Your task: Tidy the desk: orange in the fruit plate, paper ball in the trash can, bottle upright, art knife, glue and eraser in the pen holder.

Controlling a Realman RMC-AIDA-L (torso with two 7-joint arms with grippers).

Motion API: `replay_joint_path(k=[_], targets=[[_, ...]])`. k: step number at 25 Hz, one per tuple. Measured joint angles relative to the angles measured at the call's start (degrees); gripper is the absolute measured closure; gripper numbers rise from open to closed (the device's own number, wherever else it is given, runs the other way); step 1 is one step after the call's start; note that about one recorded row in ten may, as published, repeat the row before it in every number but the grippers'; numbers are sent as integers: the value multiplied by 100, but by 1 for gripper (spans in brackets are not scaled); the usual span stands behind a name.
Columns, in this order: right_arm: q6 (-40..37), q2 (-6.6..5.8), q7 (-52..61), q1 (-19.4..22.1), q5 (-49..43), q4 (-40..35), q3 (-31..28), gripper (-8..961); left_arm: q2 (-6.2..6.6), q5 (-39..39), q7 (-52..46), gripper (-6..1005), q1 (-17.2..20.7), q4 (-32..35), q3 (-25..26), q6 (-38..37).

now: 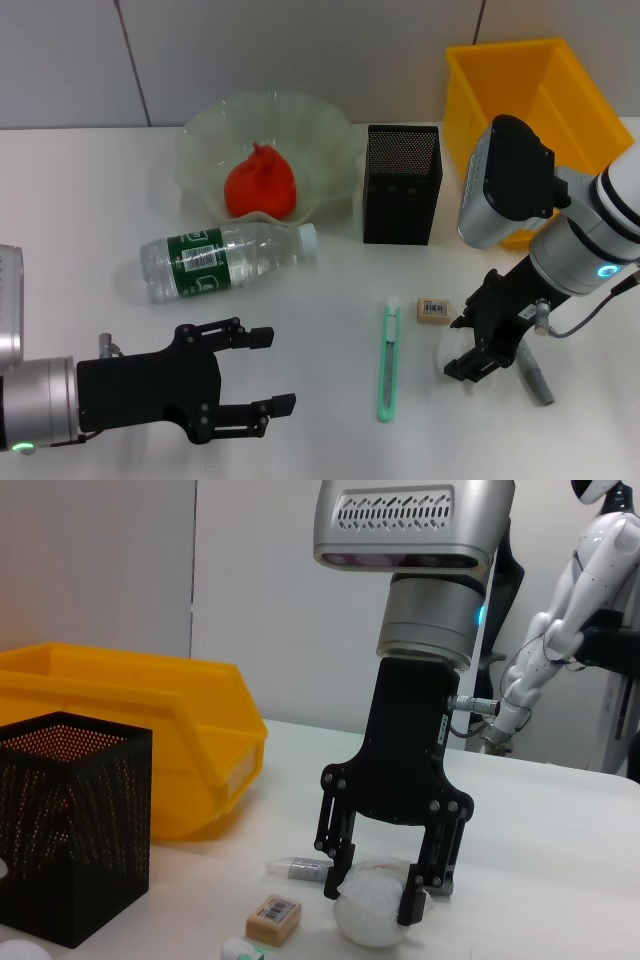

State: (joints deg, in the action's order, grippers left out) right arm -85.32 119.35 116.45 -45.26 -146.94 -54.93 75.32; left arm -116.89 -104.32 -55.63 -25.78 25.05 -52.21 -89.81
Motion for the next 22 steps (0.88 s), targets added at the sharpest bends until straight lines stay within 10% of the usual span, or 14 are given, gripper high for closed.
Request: replay_joint_path(k=[22], targets=[[-758,-35,101,101,352,-791,-931,402,-12,45,44,205,125,0,105,117]])
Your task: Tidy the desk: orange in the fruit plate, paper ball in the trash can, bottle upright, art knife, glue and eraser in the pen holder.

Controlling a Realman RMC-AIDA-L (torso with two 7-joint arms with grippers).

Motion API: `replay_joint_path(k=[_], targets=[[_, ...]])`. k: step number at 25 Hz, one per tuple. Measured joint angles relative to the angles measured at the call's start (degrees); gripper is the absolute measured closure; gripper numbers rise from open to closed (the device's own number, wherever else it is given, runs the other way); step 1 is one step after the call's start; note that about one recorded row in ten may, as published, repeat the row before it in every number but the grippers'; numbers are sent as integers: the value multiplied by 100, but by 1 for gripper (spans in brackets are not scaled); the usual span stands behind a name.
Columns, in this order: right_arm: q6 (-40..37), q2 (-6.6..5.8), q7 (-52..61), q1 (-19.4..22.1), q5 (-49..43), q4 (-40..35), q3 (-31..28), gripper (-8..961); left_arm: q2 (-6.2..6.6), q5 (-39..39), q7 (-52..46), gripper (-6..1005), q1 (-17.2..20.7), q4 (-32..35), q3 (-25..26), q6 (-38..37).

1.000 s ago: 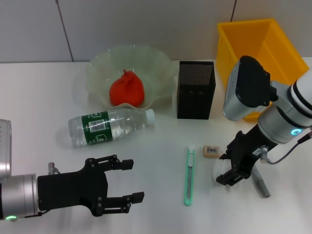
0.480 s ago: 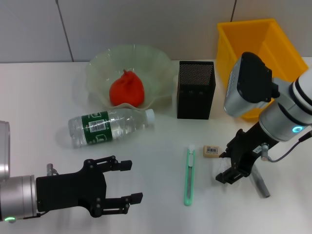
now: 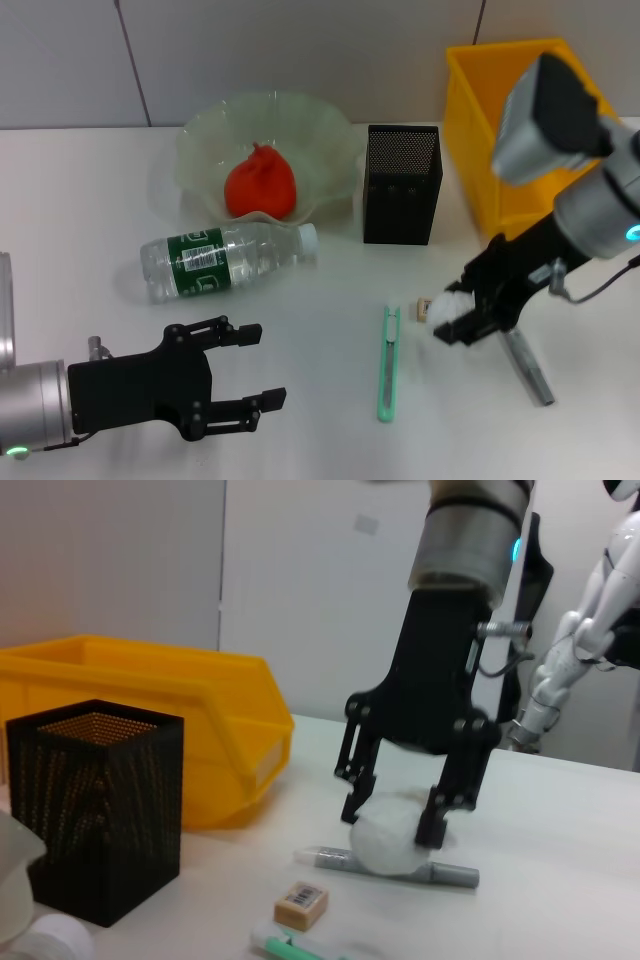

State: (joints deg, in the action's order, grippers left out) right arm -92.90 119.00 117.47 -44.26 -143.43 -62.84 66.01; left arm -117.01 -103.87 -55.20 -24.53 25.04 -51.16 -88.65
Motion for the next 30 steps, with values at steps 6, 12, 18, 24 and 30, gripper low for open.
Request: replay_joint_path(k=[6,12,18,24,30], targets=[[-383,-12,-25,87,86,-392,-687,402,-16,7,14,205,19,0,49,-45],[-716,-37,-41,118,216,-708,-1383,402,-27,8,17,205,19,0,47,-56],[-807,-62,-44,206,285,-1091,-2156,401,-37,9,18,205,20,0,44,-54],[-748,-182,-52,225,402,-1143,-2915,401,-86,17,18,206,27,0,162,-53],[-316,-264,-19,279,380,-1116,-3314,401,-105,28,18,206,28,-2,230,-57]])
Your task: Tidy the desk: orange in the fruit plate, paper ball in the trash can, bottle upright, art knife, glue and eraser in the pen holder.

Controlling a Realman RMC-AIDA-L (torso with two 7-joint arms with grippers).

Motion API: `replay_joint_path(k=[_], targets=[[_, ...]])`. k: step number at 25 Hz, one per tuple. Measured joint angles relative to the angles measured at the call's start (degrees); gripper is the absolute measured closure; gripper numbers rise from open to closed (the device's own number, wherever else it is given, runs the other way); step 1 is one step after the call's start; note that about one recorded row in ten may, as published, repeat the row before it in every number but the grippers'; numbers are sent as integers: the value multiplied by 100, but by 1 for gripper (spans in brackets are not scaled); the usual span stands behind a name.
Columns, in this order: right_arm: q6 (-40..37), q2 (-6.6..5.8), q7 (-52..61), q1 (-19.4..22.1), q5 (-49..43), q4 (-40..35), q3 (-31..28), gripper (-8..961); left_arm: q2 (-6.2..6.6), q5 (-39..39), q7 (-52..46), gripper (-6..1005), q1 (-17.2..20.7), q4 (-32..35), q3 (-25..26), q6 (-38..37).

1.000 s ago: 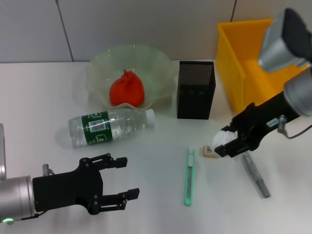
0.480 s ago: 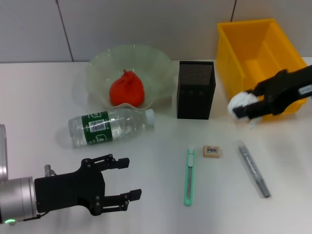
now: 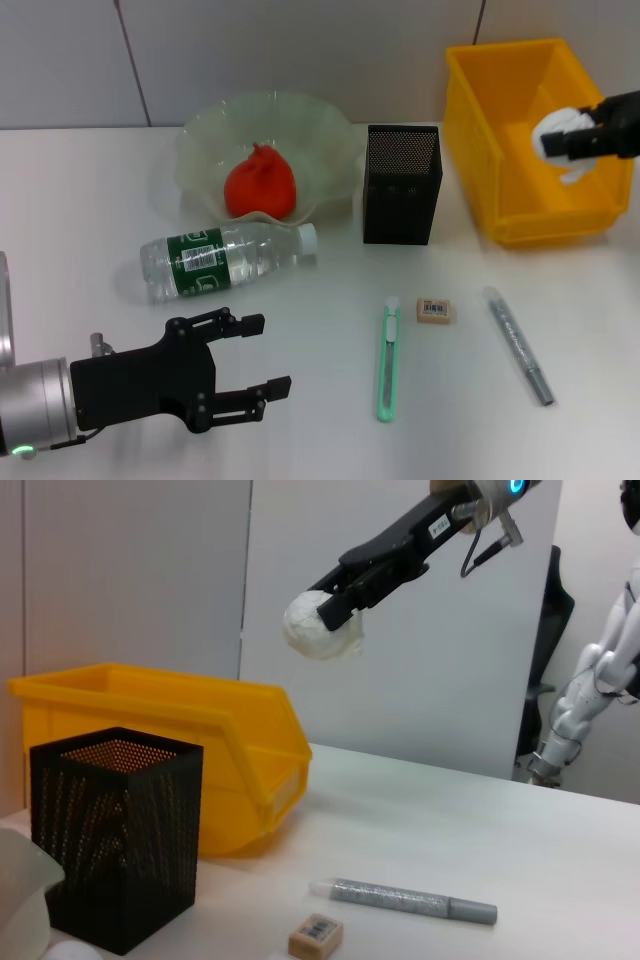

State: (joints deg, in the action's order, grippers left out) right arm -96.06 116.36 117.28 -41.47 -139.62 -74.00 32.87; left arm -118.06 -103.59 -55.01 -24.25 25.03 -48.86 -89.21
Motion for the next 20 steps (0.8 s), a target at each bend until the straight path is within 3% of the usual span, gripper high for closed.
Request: replay_joint_path(k=[9,20], targets=[[1033,-14,199,67,-255,293,-22,401,-24,179,0,206,-5,-27,96,-10],[2547,17,253,39,-346,1166,295,401,-33,393,0,206,31,-42,97,-35]])
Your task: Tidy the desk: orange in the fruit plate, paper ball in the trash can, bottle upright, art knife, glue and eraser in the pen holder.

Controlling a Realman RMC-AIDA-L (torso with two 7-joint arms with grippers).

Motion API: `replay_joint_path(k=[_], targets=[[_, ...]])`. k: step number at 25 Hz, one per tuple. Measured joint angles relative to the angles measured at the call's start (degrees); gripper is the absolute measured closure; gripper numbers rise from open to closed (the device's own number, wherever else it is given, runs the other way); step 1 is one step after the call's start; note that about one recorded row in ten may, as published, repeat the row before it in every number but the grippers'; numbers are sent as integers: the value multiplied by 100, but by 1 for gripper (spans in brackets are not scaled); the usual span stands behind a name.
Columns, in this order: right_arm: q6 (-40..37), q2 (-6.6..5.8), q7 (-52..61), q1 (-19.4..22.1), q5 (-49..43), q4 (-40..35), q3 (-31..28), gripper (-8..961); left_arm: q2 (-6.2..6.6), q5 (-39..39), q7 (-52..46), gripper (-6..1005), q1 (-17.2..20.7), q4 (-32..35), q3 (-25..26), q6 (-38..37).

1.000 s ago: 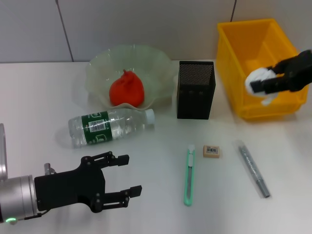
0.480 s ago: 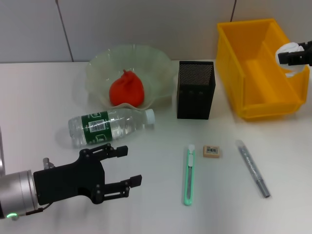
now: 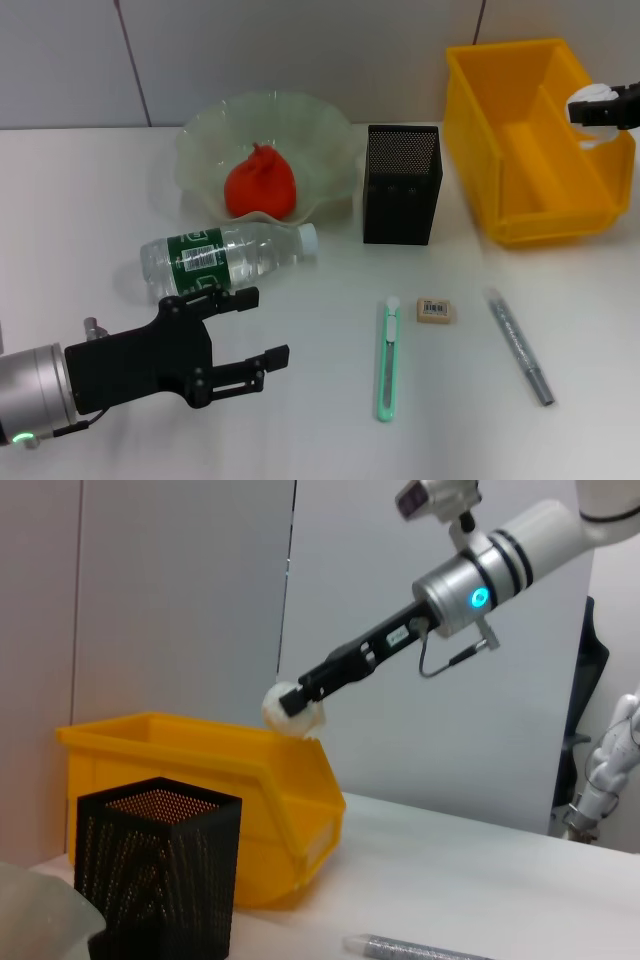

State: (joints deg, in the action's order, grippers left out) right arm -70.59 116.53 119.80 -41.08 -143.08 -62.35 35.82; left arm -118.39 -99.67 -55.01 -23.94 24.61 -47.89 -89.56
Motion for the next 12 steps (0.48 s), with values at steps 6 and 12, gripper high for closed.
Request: replay_joint_path(k=[6,12], targets=[[642,10,4,-61,21,487,163,401,1,46,0,206,26,0,0,-23],[834,17,3,-119,51,659,172,402,1,47,0,206,35,0,0,-35]])
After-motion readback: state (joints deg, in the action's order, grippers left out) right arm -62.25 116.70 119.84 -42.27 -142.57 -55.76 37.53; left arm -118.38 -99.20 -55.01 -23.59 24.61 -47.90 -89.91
